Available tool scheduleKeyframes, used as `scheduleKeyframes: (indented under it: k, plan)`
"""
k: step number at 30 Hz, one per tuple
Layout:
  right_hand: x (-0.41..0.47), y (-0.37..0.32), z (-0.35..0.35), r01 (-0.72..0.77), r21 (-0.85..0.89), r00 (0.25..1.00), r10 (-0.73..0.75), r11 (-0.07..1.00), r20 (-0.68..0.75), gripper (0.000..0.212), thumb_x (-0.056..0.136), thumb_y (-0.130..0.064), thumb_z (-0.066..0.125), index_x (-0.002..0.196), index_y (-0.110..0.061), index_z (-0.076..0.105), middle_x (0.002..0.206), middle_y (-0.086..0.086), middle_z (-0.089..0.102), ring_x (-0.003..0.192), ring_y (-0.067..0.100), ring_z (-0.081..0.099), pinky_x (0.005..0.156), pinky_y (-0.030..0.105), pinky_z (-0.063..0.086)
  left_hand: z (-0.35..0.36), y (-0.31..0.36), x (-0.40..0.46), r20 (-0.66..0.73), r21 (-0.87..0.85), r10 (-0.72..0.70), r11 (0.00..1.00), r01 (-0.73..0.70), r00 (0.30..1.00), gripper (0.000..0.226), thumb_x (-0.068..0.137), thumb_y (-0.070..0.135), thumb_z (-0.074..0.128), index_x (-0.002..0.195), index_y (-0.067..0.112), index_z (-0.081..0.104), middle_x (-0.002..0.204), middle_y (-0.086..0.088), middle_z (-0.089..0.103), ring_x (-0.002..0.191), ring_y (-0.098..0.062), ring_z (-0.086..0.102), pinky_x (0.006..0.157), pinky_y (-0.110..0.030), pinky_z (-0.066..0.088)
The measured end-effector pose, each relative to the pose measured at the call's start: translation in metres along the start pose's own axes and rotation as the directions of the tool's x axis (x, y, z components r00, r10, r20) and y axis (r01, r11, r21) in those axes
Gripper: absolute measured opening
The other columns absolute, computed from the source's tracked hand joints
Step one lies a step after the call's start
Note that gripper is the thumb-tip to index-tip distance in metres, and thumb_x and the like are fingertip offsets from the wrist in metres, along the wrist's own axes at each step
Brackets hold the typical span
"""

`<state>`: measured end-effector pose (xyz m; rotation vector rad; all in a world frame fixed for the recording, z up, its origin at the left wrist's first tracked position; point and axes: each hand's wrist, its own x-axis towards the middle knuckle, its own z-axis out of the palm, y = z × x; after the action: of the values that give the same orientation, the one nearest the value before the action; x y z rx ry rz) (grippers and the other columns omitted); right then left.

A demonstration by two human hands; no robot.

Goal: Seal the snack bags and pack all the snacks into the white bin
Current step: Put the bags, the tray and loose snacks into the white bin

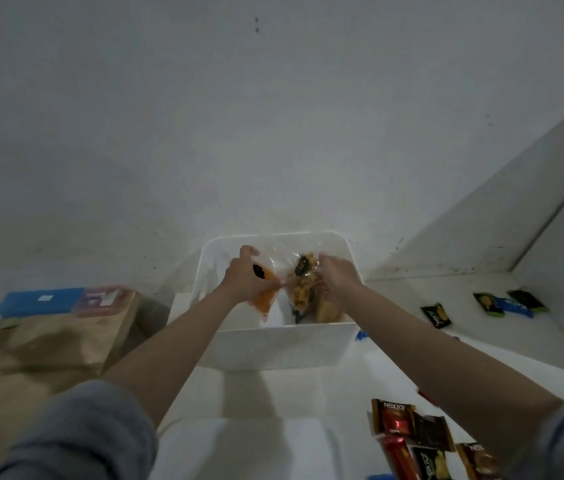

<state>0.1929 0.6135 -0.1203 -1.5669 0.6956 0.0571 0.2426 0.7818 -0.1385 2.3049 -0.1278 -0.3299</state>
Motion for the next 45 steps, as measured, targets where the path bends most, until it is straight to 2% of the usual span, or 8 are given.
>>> scheduleKeyframes:
  k: [8, 10, 16, 27, 31, 35, 41, 45]
  plan:
    - [0.053, 0.026, 0.034, -0.148, -0.061, 0.979, 0.155, 0.987, 0.129, 0.018, 0.088, -0.020, 0.046, 0.081, -0.010, 0.060, 0.092, 0.016, 0.065, 0.087, 0.031, 0.062, 0.081, 0.038, 0.055, 0.038, -0.025, 0.056, 0.191, 0.412, -0.107, 0.911, 0.019, 0.976, 0.073, 0.077, 0.033, 0.072, 0.129, 0.015, 0.023, 0.084, -0.008, 0.054, 0.071, -0.023, 0.054, 0.059, -0.029, 0.041]
    - [0.055, 0.023, 0.033, -0.162, -0.068, 0.969, 0.172, 0.984, 0.180, 0.018, 0.089, -0.014, 0.044, 0.076, -0.011, 0.056, 0.083, 0.013, 0.059, 0.077, 0.028, 0.057, 0.067, 0.033, 0.051, 0.047, -0.029, 0.066, 0.205, 0.433, -0.144, 0.901, 0.043, 0.968, 0.062, 0.082, 0.025, 0.067, 0.124, 0.020, 0.022, 0.074, -0.005, 0.046, 0.059, -0.017, 0.047, 0.047, -0.026, 0.038]
    - [0.060, 0.022, 0.027, -0.057, -0.104, 0.982, 0.075, 0.993, 0.176, 0.009, 0.088, -0.008, 0.044, 0.084, -0.010, 0.052, 0.079, 0.013, 0.050, 0.074, 0.026, 0.048, 0.063, 0.029, 0.039, 0.062, -0.043, 0.080, 0.139, 0.391, -0.124, 0.918, 0.061, 0.982, 0.059, 0.073, 0.012, 0.075, 0.118, 0.005, 0.038, 0.099, -0.009, 0.053, 0.084, -0.022, 0.053, 0.073, -0.027, 0.044]
    - [0.022, 0.021, 0.010, 0.119, -0.128, 0.992, -0.114, 0.985, 0.046, 0.021, 0.081, -0.002, 0.045, 0.064, -0.014, 0.045, 0.065, 0.002, 0.041, 0.064, 0.022, 0.042, 0.054, 0.027, 0.030, 0.045, -0.013, 0.036, 0.285, 0.211, -0.149, 0.973, 0.090, 0.947, 0.026, 0.086, 0.008, 0.059, 0.083, 0.016, 0.035, 0.080, 0.002, 0.038, 0.070, -0.011, 0.039, 0.056, -0.021, 0.030]
    - [-0.011, 0.022, -0.005, 0.192, -0.166, 0.981, -0.195, 0.967, -0.006, 0.042, 0.090, -0.012, 0.045, 0.133, -0.012, 0.049, 0.113, 0.001, 0.054, 0.100, 0.019, 0.051, 0.081, 0.025, 0.039, 0.038, 0.023, -0.007, 0.218, 0.114, -0.065, 0.993, 0.041, 0.974, 0.028, 0.089, 0.011, 0.054, 0.113, 0.009, 0.041, 0.105, -0.007, 0.047, 0.092, -0.021, 0.047, 0.072, -0.028, 0.040]
    - [-0.053, 0.027, -0.029, 0.246, -0.120, 0.963, -0.256, 0.962, -0.077, 0.047, 0.088, -0.009, 0.045, 0.135, -0.013, 0.048, 0.127, 0.001, 0.056, 0.106, 0.018, 0.054, 0.083, 0.026, 0.043, 0.042, 0.052, -0.057, 0.151, 0.015, 0.025, 1.000, -0.028, 0.988, 0.060, 0.087, 0.025, 0.063, 0.138, 0.010, 0.034, 0.127, -0.011, 0.049, 0.115, -0.028, 0.053, 0.096, -0.038, 0.048]
    - [-0.107, 0.069, -0.096, 0.245, -0.036, 0.948, -0.247, 0.969, -0.199, 0.038, 0.092, -0.011, 0.046, 0.129, -0.013, 0.049, 0.112, 0.004, 0.059, 0.081, 0.015, 0.056, 0.063, 0.023, 0.043, 0.086, 0.074, -0.141, -0.009, -0.080, 0.203, 0.976, -0.203, 0.979, 0.041, 0.087, 0.024, 0.063, 0.122, 0.009, 0.048, 0.115, -0.003, 0.055, 0.109, -0.016, 0.052, 0.086, -0.016, 0.030]
    - [-0.130, 0.116, -0.158, 0.162, -0.001, 0.935, -0.154, 0.987, -0.320, 0.035, 0.092, -0.013, 0.047, 0.127, -0.016, 0.049, 0.108, 0.007, 0.060, 0.074, 0.015, 0.052, 0.058, 0.025, 0.042, 0.147, 0.080, -0.183, 0.090, -0.172, 0.148, 0.976, -0.131, 0.985, 0.040, 0.087, 0.018, 0.062, 0.124, 0.010, 0.048, 0.122, -0.008, 0.055, 0.103, -0.016, 0.052, 0.084, -0.026, 0.044]
